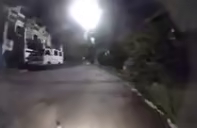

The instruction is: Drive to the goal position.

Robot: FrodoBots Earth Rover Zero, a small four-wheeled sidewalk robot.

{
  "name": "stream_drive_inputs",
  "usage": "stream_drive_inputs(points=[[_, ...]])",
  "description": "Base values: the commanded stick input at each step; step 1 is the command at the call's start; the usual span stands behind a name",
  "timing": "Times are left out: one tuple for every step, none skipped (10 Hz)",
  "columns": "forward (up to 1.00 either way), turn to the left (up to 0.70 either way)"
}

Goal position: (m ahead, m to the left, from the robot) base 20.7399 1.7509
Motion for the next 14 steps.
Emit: stream_drive_inputs(points=[[0.70,0.00],[0.70,0.00],[0.70,0.00],[0.70,0.00],[0.70,0.00],[0.70,0.00],[0.70,0.00],[0.70,0.00],[0.70,0.00],[0.70,0.00],[0.70,0.00],[0.70,0.00],[0.70,0.00],[0.70,0.00]])
